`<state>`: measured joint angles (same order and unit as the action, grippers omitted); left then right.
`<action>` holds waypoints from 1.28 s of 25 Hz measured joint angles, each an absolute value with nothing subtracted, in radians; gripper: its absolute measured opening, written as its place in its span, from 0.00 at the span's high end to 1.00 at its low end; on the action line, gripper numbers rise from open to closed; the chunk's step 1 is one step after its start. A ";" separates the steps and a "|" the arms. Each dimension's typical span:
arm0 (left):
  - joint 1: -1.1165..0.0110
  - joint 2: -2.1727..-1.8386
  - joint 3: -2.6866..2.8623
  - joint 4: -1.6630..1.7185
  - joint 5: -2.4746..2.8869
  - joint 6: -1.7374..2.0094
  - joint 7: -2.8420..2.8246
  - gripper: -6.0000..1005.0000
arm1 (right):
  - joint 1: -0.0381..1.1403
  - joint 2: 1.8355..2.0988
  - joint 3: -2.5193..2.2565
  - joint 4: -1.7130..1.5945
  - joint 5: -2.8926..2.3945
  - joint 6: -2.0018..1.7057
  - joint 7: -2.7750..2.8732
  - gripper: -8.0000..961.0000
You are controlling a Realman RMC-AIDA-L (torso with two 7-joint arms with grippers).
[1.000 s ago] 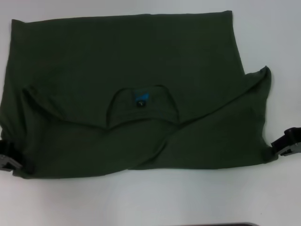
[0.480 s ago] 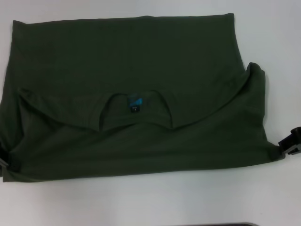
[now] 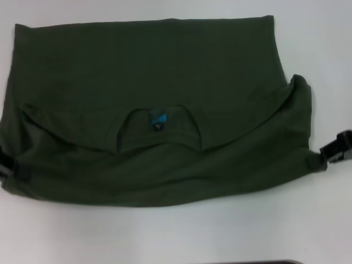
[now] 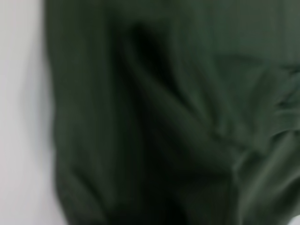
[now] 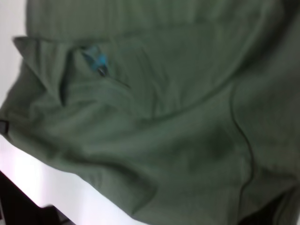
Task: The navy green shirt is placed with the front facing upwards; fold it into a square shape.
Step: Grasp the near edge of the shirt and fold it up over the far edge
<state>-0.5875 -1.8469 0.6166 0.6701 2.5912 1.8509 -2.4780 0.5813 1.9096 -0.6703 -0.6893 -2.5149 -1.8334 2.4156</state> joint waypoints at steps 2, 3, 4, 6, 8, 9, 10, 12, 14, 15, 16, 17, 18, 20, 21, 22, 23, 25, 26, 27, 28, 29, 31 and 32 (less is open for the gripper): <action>-0.604 -1.839 0.586 0.670 2.591 1.865 -2.465 0.95 | 0.593 1.896 -0.662 -0.700 -2.500 -1.839 2.416 0.92; -0.615 -1.833 0.576 0.670 2.591 1.869 -2.462 0.95 | 0.593 1.896 -0.662 -0.700 -2.500 -1.839 2.416 0.92; -0.625 -1.828 0.568 0.670 2.591 1.870 -2.462 0.95 | 0.601 1.890 -0.655 -0.700 -2.500 -1.839 2.416 0.92; -0.645 -1.822 0.558 0.670 2.591 1.869 -2.464 0.95 | 0.622 1.880 -0.634 -0.700 -2.499 -1.839 2.416 0.92; -0.673 -1.819 0.538 0.670 2.591 1.857 -2.470 0.95 | 0.648 1.868 -0.597 -0.701 -2.498 -1.831 2.416 0.92; -0.682 -1.819 0.527 0.670 2.591 1.851 -2.471 0.95 | 0.662 1.864 -0.577 -0.701 -2.497 -1.826 2.416 0.92; -0.699 -1.819 0.510 0.670 2.591 1.839 -2.474 0.95 | 0.674 1.862 -0.555 -0.701 -2.496 -1.819 2.416 0.92; -0.722 -1.821 0.486 0.669 2.591 1.812 -2.485 0.95 | 0.705 1.859 -0.518 -0.702 -2.495 -1.792 2.416 0.92; -0.743 -1.825 0.475 0.669 2.591 1.771 -2.502 0.95 | 0.726 1.859 -0.504 -0.704 -2.486 -1.766 2.420 0.92; -0.754 -1.830 0.472 0.668 2.591 1.742 -2.511 0.95 | 0.734 1.860 -0.501 -0.705 -2.481 -1.754 2.423 0.92; -0.763 -1.833 0.469 0.667 2.590 1.720 -2.518 0.95 | 0.743 1.863 -0.498 -0.707 -2.466 -1.734 2.427 0.92; -0.770 -1.839 0.468 0.667 2.590 1.699 -2.523 0.95 | 0.748 1.864 -0.497 -0.708 -2.452 -1.716 2.432 0.92; -0.778 -1.845 0.465 0.667 2.590 1.672 -2.530 0.95 | 0.751 1.865 -0.495 -0.710 -2.436 -1.695 2.435 0.92; -0.789 -1.854 0.464 0.667 2.589 1.626 -2.543 0.95 | 0.754 1.865 -0.495 -0.711 -2.400 -1.652 2.447 0.92; -0.794 -1.859 0.463 0.668 2.589 1.603 -2.549 0.95 | 0.754 1.865 -0.495 -0.712 -2.381 -1.628 2.454 0.92; -0.796 -1.864 0.462 0.669 2.586 1.582 -2.554 0.95 | 0.754 1.864 -0.495 -0.712 -2.371 -1.612 2.459 0.92; -0.799 -1.870 0.461 0.671 2.580 1.554 -2.558 0.95 | 0.754 1.863 -0.495 -0.712 -2.366 -1.593 2.462 0.92; -0.802 -1.882 0.460 0.675 2.570 1.502 -2.565 0.95 | 0.752 1.861 -0.495 -0.712 -2.365 -1.569 2.465 0.92; -0.803 -1.886 0.461 0.676 2.567 1.479 -2.569 0.95 | 0.748 1.860 -0.495 -0.712 -2.364 -1.552 2.469 0.92; -0.804 -1.893 0.463 0.676 2.566 1.448 -2.574 0.95 | 0.744 1.859 -0.494 -0.712 -2.364 -1.535 2.473 0.92; -0.805 -1.900 0.464 0.677 2.565 1.418 -2.577 0.95 | 0.740 1.859 -0.492 -0.712 -2.364 -1.518 2.476 0.92; -0.806 -1.907 0.465 0.677 2.565 1.391 -2.579 0.95 | 0.737 1.860 -0.490 -0.712 -2.363 -1.504 2.478 0.92; -0.807 -1.923 0.468 0.678 2.564 1.334 -2.580 0.95 | 0.730 1.866 -0.486 -0.712 -2.363 -1.465 2.481 0.92; -0.806 -1.930 0.469 0.678 2.564 1.307 -2.580 0.95 | 0.727 1.870 -0.486 -0.710 -2.363 -1.440 2.481 0.92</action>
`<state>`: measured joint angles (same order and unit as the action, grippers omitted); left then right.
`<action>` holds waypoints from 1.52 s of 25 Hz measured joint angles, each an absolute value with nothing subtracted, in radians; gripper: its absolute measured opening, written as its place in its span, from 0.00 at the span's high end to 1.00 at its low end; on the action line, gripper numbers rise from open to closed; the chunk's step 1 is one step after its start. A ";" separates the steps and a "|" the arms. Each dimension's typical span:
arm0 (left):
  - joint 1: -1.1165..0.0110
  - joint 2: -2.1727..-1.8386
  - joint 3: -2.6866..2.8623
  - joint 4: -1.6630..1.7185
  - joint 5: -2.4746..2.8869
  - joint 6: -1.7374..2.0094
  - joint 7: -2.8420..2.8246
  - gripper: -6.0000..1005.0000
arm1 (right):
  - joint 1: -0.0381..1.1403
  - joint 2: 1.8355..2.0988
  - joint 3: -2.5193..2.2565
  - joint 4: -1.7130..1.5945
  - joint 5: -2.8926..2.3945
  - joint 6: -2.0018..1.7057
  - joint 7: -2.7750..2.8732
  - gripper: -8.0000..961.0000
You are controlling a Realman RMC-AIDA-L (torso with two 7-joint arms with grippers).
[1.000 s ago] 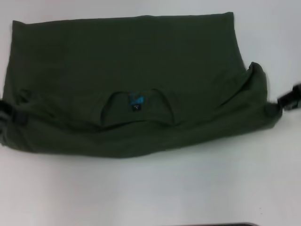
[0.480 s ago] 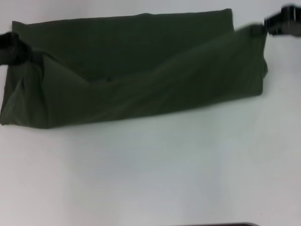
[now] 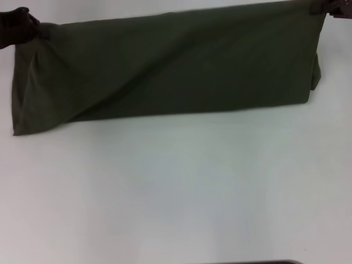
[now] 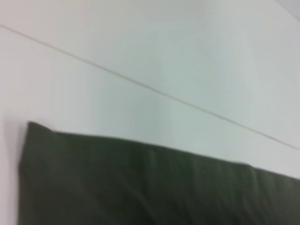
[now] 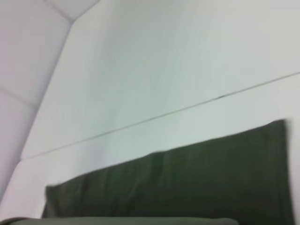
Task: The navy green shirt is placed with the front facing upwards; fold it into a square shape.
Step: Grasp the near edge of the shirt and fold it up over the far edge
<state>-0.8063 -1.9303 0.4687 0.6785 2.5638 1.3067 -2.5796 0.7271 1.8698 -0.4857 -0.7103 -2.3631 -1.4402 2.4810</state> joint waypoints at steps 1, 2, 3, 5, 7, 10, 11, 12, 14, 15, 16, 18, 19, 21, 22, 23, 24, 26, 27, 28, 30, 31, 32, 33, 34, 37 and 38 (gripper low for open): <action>-0.805 -1.937 0.470 0.678 2.564 1.281 -2.580 0.95 | 0.725 1.872 -0.486 -0.707 -2.363 -1.422 2.481 0.92; -0.804 -1.941 0.470 0.677 2.563 1.257 -2.580 0.95 | 0.725 1.874 -0.487 -0.705 -2.363 -1.409 2.481 0.92; -0.803 -1.944 0.470 0.675 2.563 1.242 -2.579 0.95 | 0.724 1.875 -0.488 -0.702 -2.363 -1.396 2.481 0.92; -0.801 -1.951 0.469 0.674 2.561 1.220 -2.576 0.95 | 0.723 1.876 -0.490 -0.701 -2.363 -1.380 2.480 0.92; -0.798 -1.955 0.467 0.677 2.554 1.207 -2.573 0.95 | 0.721 1.880 -0.491 -0.700 -2.363 -1.367 2.480 0.92; -0.790 -1.960 0.467 0.679 2.534 1.187 -2.572 0.95 | 0.720 1.890 -0.491 -0.700 -2.362 -1.336 2.476 0.92; -0.789 -1.962 0.467 0.680 2.529 1.180 -2.571 0.95 | 0.719 1.892 -0.493 -0.700 -2.362 -1.322 2.476 0.92; -0.786 -1.963 0.467 0.681 2.520 1.169 -2.571 0.95 | 0.720 1.895 -0.496 -0.700 -2.362 -1.307 2.474 0.92; -0.783 -1.964 0.467 0.683 2.500 1.153 -2.571 0.95 | 0.722 1.902 -0.504 -0.699 -2.362 -1.283 2.471 0.92; -0.783 -1.963 0.468 0.683 2.491 1.149 -2.571 0.95 | 0.726 1.906 -0.511 -0.699 -2.362 -1.273 2.469 0.92; -0.783 -1.962 0.469 0.683 2.483 1.144 -2.571 0.95 | 0.728 1.910 -0.518 -0.699 -2.362 -1.266 2.469 0.92; -0.788 -1.960 0.470 0.683 2.477 1.135 -2.571 0.95 | 0.736 1.922 -0.540 -0.699 -2.362 -1.254 2.467 0.92; -0.791 -1.960 0.470 0.684 2.477 1.130 -2.571 0.95 | 0.740 1.927 -0.552 -0.701 -2.362 -1.246 2.467 0.92; -0.796 -1.963 0.471 0.685 2.476 1.119 -2.572 0.95 | 0.748 1.940 -0.582 -0.703 -2.362 -1.227 2.466 0.92; -0.797 -1.965 0.471 0.686 2.476 1.113 -2.572 0.95 | 0.752 1.944 -0.596 -0.702 -2.363 -1.216 2.466 0.92; -0.799 -1.967 0.471 0.686 2.476 1.105 -2.572 0.95 | 0.756 1.946 -0.612 -0.702 -2.364 -1.198 2.466 0.92; -0.800 -1.968 0.472 0.686 2.476 1.098 -2.572 0.95 | 0.762 1.949 -0.628 -0.701 -2.366 -1.181 2.467 0.92; -0.803 -1.969 0.473 0.684 2.476 1.091 -2.573 0.95 | 0.769 1.950 -0.654 -0.701 -2.367 -1.153 2.470 0.92; -0.805 -1.970 0.474 0.684 2.476 1.090 -2.573 0.95 | 0.772 1.951 -0.666 -0.702 -2.368 -1.140 2.471 0.92; -0.806 -1.970 0.474 0.685 2.476 1.089 -2.574 0.95 | 0.774 1.951 -0.675 -0.704 -2.368 -1.128 2.473 0.92; -0.808 -1.970 0.474 0.686 2.476 1.087 -2.576 0.95 | 0.777 1.951 -0.683 -0.708 -2.368 -1.110 2.474 0.92; -0.809 -1.970 0.474 0.686 2.476 1.085 -2.577 0.95 | 0.778 1.951 -0.684 -0.708 -2.368 -1.103 2.474 0.92; -0.809 -1.971 0.474 0.686 2.476 1.083 -2.577 0.95 | 0.779 1.951 -0.684 -0.709 -2.368 -1.095 2.474 0.92; -0.809 -1.972 0.474 0.686 2.476 1.080 -2.577 0.95 | 0.780 1.951 -0.684 -0.709 -2.368 -1.087 2.473 0.92; -0.809 -1.974 0.474 0.686 2.476 1.077 -2.577 0.95 | 0.780 1.951 -0.684 -0.709 -2.367 -1.076 2.471 0.92; -0.810 -1.981 0.474 0.686 2.477 1.071 -2.575 0.95 | 0.782 1.957 -0.686 -0.703 -2.365 -1.041 2.467 0.92; -0.811 -1.983 0.474 0.685 2.478 1.070 -2.574 0.95 | 0.783 1.961 -0.689 -0.703 -2.365 -1.028 2.466 0.92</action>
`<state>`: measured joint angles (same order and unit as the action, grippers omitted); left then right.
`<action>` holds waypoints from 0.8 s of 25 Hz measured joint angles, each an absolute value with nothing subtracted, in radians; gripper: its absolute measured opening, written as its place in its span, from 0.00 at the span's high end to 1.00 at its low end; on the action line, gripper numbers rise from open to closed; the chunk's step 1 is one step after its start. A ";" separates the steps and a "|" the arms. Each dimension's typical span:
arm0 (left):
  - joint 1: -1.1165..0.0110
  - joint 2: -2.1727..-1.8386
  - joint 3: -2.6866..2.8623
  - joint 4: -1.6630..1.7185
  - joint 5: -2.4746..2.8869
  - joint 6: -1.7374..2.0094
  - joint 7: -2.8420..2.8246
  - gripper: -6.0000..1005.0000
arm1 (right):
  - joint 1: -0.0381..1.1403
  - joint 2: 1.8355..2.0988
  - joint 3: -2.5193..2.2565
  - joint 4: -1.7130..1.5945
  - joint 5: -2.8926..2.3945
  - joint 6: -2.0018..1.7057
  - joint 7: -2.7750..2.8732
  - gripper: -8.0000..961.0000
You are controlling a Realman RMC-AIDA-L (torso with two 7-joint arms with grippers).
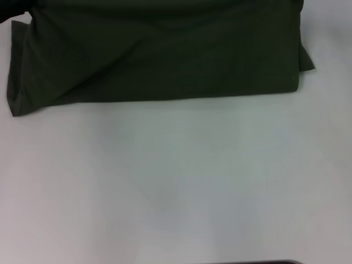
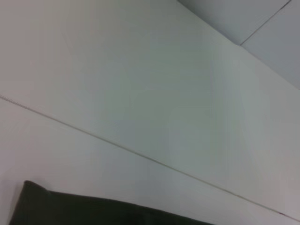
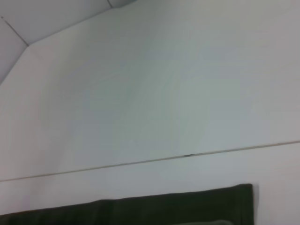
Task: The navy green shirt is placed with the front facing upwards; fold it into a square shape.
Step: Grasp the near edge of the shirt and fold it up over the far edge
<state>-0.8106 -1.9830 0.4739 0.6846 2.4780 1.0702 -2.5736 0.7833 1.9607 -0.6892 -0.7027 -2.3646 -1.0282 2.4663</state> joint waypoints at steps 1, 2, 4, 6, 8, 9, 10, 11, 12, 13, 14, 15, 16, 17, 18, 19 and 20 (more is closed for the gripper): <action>-0.811 -1.987 0.474 0.684 2.480 1.069 -2.572 0.95 | 0.784 1.966 -0.695 -0.702 -2.365 -1.014 2.465 0.92; -0.811 -1.991 0.474 0.684 2.481 1.066 -2.571 0.95 | 0.786 1.971 -0.704 -0.702 -2.365 -0.999 2.465 0.92; -0.809 -2.000 0.485 0.685 2.482 1.056 -2.571 0.95 | 0.788 1.983 -0.732 -0.702 -2.366 -0.960 2.464 0.92; -0.806 -2.005 0.507 0.686 2.481 1.039 -2.573 0.95 | 0.789 1.998 -0.759 -0.703 -2.365 -0.917 2.464 0.92; -0.804 -2.009 0.523 0.681 2.481 1.024 -2.576 0.95 | 0.791 2.012 -0.781 -0.706 -2.364 -0.878 2.463 0.92; -0.804 -2.011 0.525 0.680 2.481 1.019 -2.576 0.95 | 0.794 2.018 -0.791 -0.706 -2.364 -0.859 2.462 0.92; -0.804 -2.014 0.527 0.680 2.483 1.015 -2.576 0.95 | 0.797 2.021 -0.803 -0.704 -2.364 -0.841 2.462 0.92; -0.804 -2.016 0.529 0.680 2.483 1.011 -2.576 0.95 | 0.800 2.023 -0.811 -0.702 -2.364 -0.827 2.462 0.92; -0.803 -2.018 0.531 0.680 2.483 1.007 -2.576 0.95 | 0.802 2.025 -0.820 -0.699 -2.364 -0.813 2.462 0.92; -0.803 -2.019 0.533 0.680 2.483 1.003 -2.576 0.95 | 0.803 2.027 -0.827 -0.698 -2.364 -0.798 2.462 0.92; -0.803 -2.019 0.534 0.680 2.482 0.999 -2.577 0.95 | 0.804 2.030 -0.833 -0.698 -2.364 -0.782 2.462 0.92; -0.802 -2.020 0.536 0.680 2.481 0.994 -2.577 0.95 | 0.806 2.031 -0.836 -0.698 -2.364 -0.769 2.462 0.92; -0.802 -2.020 0.536 0.680 2.481 0.994 -2.577 0.95 | 0.808 2.033 -0.837 -0.697 -2.365 -0.753 2.462 0.92; -0.802 -2.020 0.537 0.680 2.480 0.993 -2.577 0.95 | 0.809 2.034 -0.838 -0.695 -2.367 -0.742 2.462 0.92; -0.802 -2.022 0.537 0.680 2.479 0.993 -2.577 0.95 | 0.811 2.034 -0.839 -0.692 -2.368 -0.733 2.461 0.92; -0.802 -2.024 0.538 0.681 2.479 0.991 -2.577 0.95 | 0.812 2.035 -0.839 -0.687 -2.369 -0.723 2.459 0.92; -0.802 -2.026 0.538 0.683 2.478 0.989 -2.577 0.95 | 0.814 2.035 -0.840 -0.681 -2.369 -0.716 2.457 0.92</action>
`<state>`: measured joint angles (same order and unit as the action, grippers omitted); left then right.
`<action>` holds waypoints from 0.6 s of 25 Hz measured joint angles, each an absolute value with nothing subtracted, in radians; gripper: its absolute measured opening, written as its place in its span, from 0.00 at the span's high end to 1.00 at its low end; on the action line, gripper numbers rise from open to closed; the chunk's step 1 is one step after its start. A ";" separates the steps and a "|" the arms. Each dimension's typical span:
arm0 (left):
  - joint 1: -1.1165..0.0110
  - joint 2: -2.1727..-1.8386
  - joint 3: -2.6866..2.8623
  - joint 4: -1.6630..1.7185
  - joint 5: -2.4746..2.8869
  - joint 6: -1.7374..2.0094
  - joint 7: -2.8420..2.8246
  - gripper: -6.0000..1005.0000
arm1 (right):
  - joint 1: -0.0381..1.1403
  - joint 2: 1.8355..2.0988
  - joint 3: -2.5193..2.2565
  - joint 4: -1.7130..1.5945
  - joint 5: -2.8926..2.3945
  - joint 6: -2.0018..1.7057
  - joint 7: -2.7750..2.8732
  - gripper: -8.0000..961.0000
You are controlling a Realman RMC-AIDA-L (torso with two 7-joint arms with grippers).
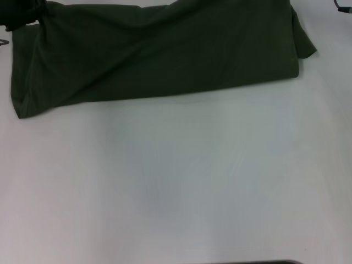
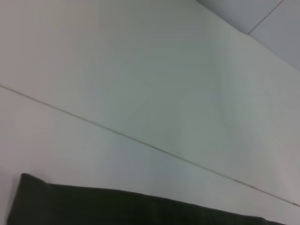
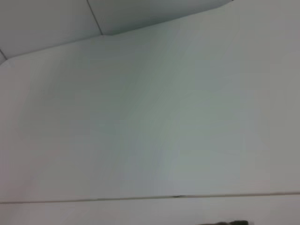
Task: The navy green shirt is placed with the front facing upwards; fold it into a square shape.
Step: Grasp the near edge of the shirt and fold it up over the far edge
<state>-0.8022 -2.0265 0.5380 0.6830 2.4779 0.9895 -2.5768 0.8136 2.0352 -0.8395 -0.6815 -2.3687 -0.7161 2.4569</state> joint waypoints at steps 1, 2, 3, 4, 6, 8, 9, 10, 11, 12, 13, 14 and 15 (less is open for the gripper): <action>-0.802 -2.029 0.538 0.685 2.477 0.988 -2.577 0.95 | 0.814 2.035 -0.840 -0.677 -2.369 -0.711 2.455 0.92; -0.802 -2.030 0.538 0.687 2.477 0.986 -2.576 0.95 | 0.815 2.035 -0.841 -0.673 -2.369 -0.707 2.454 0.92; -0.802 -2.030 0.538 0.687 2.477 0.986 -2.576 0.95 | 0.816 2.035 -0.841 -0.669 -2.369 -0.703 2.454 0.92; -0.803 -2.031 0.539 0.687 2.477 0.985 -2.576 0.95 | 0.817 2.036 -0.842 -0.666 -2.369 -0.701 2.454 0.92; -0.804 -2.031 0.539 0.687 2.477 0.983 -2.576 0.95 | 0.819 2.036 -0.843 -0.662 -2.368 -0.697 2.454 0.92; -0.806 -2.032 0.538 0.686 2.478 0.979 -2.576 0.94 | 0.821 2.037 -0.847 -0.661 -2.367 -0.691 2.454 0.92; -0.806 -2.033 0.539 0.685 2.479 0.975 -2.577 0.94 | 0.821 2.037 -0.851 -0.661 -2.366 -0.687 2.454 0.92; -0.806 -2.033 0.538 0.684 2.479 0.970 -2.578 0.94 | 0.822 2.037 -0.857 -0.661 -2.367 -0.682 2.454 0.92; -0.805 -2.034 0.537 0.683 2.478 0.966 -2.582 0.94 | 0.823 2.037 -0.864 -0.661 -2.368 -0.680 2.454 0.92; -0.804 -2.034 0.535 0.682 2.477 0.963 -2.588 0.93 | 0.825 2.037 -0.874 -0.661 -2.369 -0.677 2.454 0.92; -0.801 -2.034 0.534 0.682 2.475 0.960 -2.597 0.93 | 0.826 2.036 -0.881 -0.660 -2.370 -0.674 2.454 0.92; -0.798 -2.034 0.533 0.682 2.474 0.958 -2.606 0.93 | 0.828 2.033 -0.886 -0.659 -2.371 -0.673 2.454 0.92; -0.794 -2.034 0.534 0.684 2.475 0.951 -2.617 0.93 | 0.832 2.030 -0.889 -0.658 -2.372 -0.673 2.454 0.92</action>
